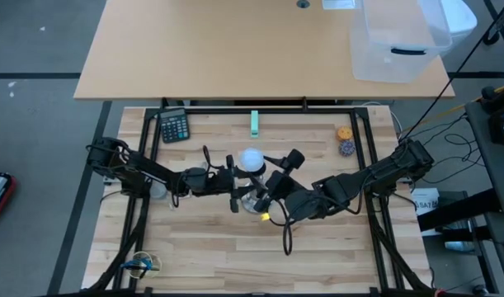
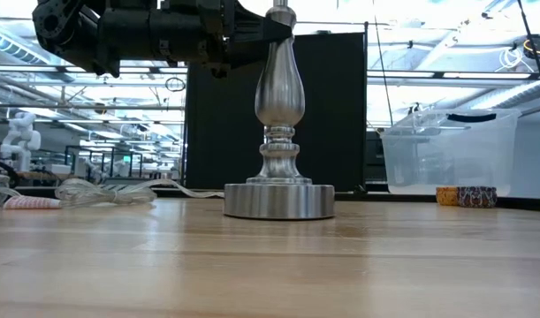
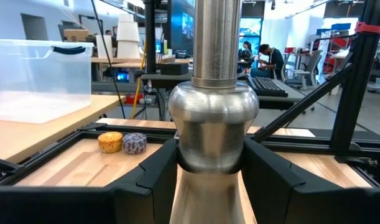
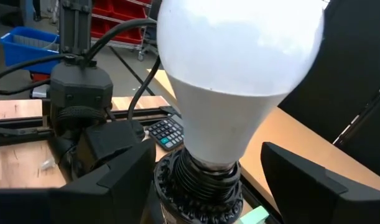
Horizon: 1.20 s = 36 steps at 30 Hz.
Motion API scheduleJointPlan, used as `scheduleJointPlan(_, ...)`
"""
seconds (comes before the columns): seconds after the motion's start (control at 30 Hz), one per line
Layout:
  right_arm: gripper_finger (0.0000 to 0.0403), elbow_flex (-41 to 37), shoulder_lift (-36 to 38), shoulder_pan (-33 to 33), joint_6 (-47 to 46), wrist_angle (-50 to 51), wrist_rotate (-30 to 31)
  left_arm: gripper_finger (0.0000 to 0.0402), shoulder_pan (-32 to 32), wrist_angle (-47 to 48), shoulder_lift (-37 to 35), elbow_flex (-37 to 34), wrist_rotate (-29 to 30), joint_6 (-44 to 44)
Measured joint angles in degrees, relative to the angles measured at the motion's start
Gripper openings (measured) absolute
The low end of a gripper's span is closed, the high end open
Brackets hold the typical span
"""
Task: Screw lightbulb
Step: Insert the white lightbulb into the desk lamp
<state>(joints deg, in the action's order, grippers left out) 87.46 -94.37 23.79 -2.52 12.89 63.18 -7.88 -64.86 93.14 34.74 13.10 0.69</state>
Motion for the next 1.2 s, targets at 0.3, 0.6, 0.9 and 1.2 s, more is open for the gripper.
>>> scheduleJointPlan(0.3, 0.0277, 0.0, 0.1, 0.3, -1.1, 0.3, 0.9, 0.0163, 0.0, 0.0, 0.0, 0.0, 0.0, 0.0)
scheduleJointPlan(0.6, 0.0277, 0.0, 0.2, 0.3, 0.8, -2.0, 1.2, 0.0163, 0.0, 0.0, 0.0, 0.0, -0.1, 0.0)
scheduleJointPlan(0.9, 0.0277, 0.0, 0.2, 0.3, 1.6, -2.6, 1.1, 0.0163, 0.0, 0.0, 0.0, 0.0, -0.1, 0.0)
scheduleJointPlan(1.2, 0.0277, 0.0, 0.2, 0.3, 3.6, -5.0, 1.2, 0.0163, 0.0, 0.0, 0.0, 0.0, -0.1, 0.0)
